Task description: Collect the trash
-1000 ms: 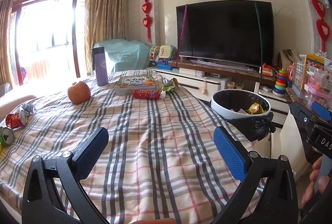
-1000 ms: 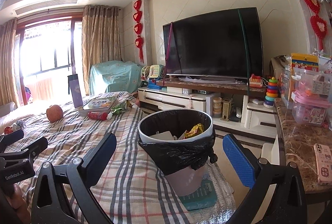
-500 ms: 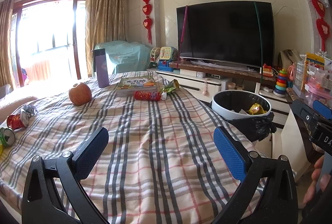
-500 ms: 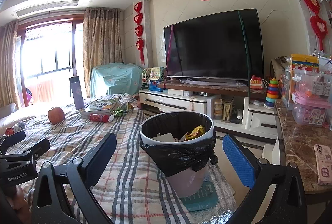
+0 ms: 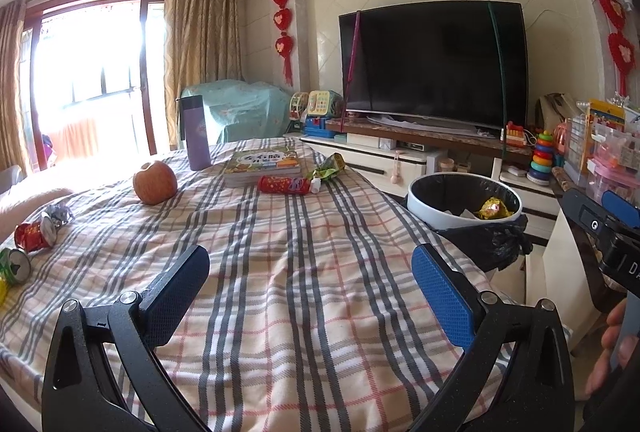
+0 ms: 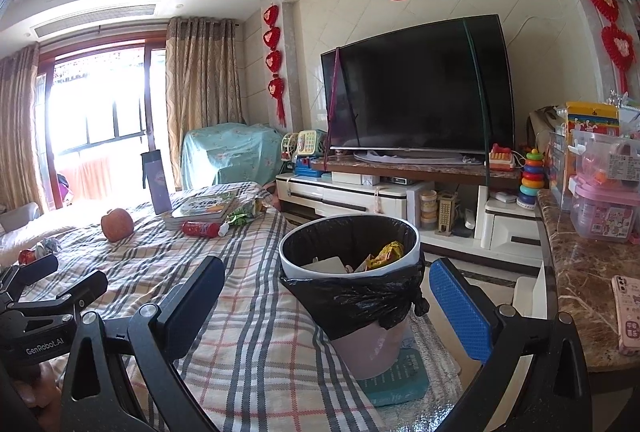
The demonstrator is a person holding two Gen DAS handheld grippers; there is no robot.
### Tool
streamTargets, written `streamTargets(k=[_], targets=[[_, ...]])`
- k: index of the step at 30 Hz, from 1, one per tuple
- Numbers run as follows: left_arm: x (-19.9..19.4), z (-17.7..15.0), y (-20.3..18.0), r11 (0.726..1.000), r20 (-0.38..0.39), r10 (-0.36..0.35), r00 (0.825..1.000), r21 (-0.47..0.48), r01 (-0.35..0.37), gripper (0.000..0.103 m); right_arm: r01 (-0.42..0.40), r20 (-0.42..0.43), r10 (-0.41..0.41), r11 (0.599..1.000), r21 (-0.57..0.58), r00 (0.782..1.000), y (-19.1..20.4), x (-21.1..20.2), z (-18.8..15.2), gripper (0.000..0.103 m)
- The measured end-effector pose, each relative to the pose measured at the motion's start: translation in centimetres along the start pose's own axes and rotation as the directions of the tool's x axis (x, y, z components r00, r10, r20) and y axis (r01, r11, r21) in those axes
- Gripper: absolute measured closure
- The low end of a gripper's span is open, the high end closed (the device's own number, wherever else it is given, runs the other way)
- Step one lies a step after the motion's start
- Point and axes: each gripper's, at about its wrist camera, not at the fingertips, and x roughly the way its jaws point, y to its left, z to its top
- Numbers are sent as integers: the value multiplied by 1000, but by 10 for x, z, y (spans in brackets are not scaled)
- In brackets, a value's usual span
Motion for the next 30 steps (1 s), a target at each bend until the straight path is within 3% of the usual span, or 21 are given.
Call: streamTargets(k=[30], targets=[[2, 0, 2, 1000, -9, -4, 1000, -3, 4, 0, -18, -3, 18, 1000, -10, 1000, 8, -3, 0, 0]])
